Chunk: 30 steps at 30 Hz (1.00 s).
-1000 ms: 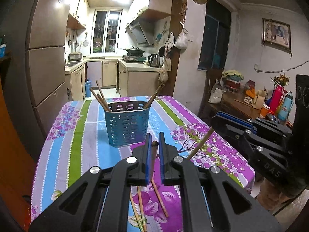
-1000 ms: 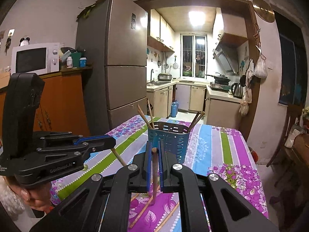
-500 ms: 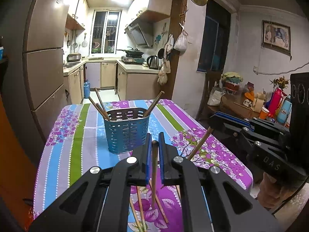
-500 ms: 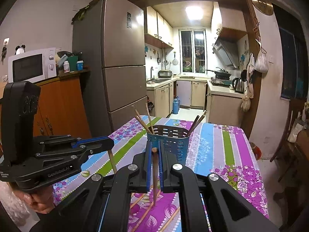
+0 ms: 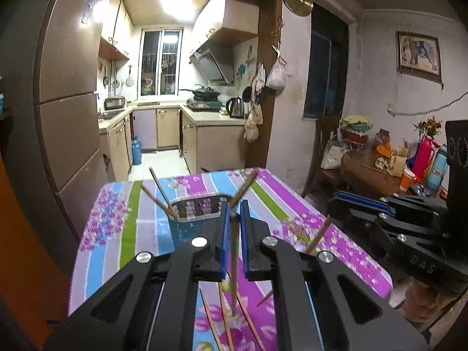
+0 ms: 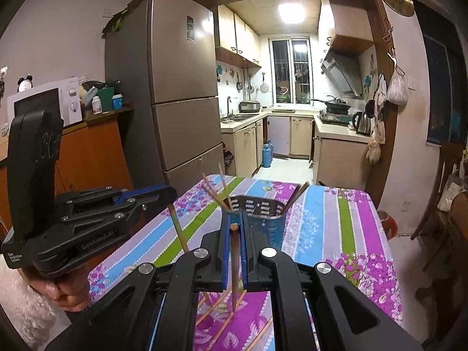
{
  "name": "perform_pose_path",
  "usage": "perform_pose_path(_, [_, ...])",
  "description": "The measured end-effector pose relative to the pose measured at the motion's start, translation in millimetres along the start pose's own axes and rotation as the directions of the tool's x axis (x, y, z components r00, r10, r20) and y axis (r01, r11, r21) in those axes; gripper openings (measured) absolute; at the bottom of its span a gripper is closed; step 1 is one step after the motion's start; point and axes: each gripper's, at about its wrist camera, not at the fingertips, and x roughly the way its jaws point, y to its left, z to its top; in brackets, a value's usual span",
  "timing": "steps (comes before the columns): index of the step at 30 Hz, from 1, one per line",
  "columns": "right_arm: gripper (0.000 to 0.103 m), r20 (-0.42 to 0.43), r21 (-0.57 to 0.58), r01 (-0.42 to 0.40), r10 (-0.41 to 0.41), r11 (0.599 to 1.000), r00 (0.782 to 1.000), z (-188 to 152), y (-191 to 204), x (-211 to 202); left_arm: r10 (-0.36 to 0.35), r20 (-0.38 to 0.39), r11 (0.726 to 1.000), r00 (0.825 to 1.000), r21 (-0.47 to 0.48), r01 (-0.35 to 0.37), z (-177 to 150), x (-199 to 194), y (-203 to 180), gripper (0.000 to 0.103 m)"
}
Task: Organize utensils
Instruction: 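Lift both held chopsticks and carry them over the blue holder, then lower the chopsticks into the holder and open both tools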
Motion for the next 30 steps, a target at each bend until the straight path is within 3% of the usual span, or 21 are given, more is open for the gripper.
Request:
perform_pose_path(6, [0.008, 0.053, -0.001, 0.025, -0.025, 1.000, 0.998, 46, -6, 8, 0.028, 0.079, 1.000, 0.997, 0.006, -0.029, 49, 2, 10, 0.006])
perform_pose_path(16, [0.008, 0.134, 0.008, 0.091, -0.092, 0.996, 0.987, 121, -23, 41, 0.084, 0.198, 0.996, 0.977, 0.003, -0.086, 119, 25, 20, 0.006])
perform_pose_path(23, [0.008, 0.118, 0.033, 0.128, -0.131, 0.991, 0.984, 134, -41, 87, 0.098, 0.214, 0.995, 0.972, -0.013, -0.097, 130, 61, 33, 0.006])
perform_pose_path(30, [0.008, 0.092, 0.092, 0.133, -0.141, 0.987, 0.986, 125, -59, 130, 0.129, 0.182, 0.992, 0.975, -0.017, -0.128, 114, 98, 44, 0.006])
